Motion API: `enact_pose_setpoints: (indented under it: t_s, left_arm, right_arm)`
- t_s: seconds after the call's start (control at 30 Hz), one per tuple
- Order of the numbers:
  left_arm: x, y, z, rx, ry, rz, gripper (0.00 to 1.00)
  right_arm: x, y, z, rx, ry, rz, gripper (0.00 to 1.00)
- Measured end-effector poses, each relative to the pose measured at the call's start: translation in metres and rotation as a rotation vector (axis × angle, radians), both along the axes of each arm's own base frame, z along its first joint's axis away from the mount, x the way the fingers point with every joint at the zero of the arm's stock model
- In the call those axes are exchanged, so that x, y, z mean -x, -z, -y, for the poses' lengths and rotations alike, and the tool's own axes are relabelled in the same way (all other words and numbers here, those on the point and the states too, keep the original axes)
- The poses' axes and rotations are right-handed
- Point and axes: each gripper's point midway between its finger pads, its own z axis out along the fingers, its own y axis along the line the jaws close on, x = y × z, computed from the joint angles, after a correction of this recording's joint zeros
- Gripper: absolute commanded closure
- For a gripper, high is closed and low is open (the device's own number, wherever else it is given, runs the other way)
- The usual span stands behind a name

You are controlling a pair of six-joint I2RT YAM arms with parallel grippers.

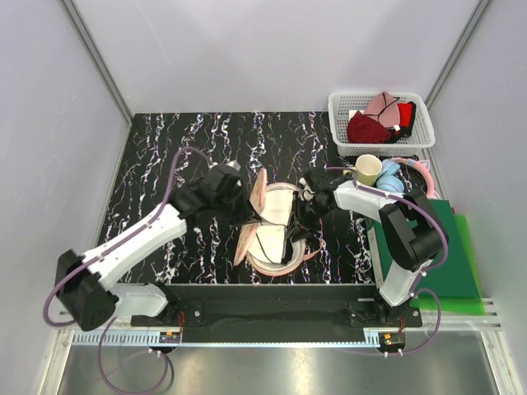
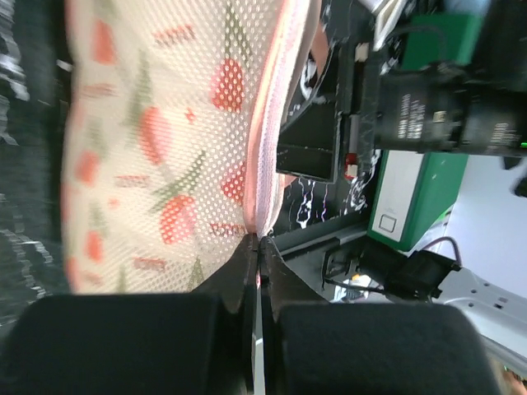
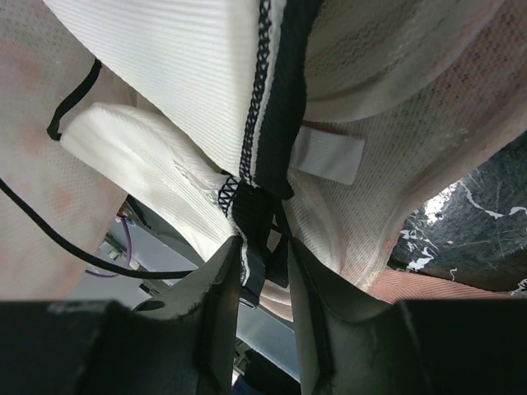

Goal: Place the bra in the laundry bag and zip it closed

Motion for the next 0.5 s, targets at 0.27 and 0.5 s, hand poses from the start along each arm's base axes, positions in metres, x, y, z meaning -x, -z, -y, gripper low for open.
enact_pose_setpoints:
  t_s: [0.27, 0.5]
  left_arm:
    - [-0.004, 0.02, 0.053, 0.052, 0.053, -0.095, 1.0]
    - [-0.023, 0.017, 0.107, 0.146, 0.078, -0.111, 1.0]
  right_arm:
    - [-0.001, 0.006, -0.001, -0.002, 0.015, -0.007, 0.64]
    - [-0.001, 0.007, 0.001, 0.004, 0.028, -0.019, 0.6]
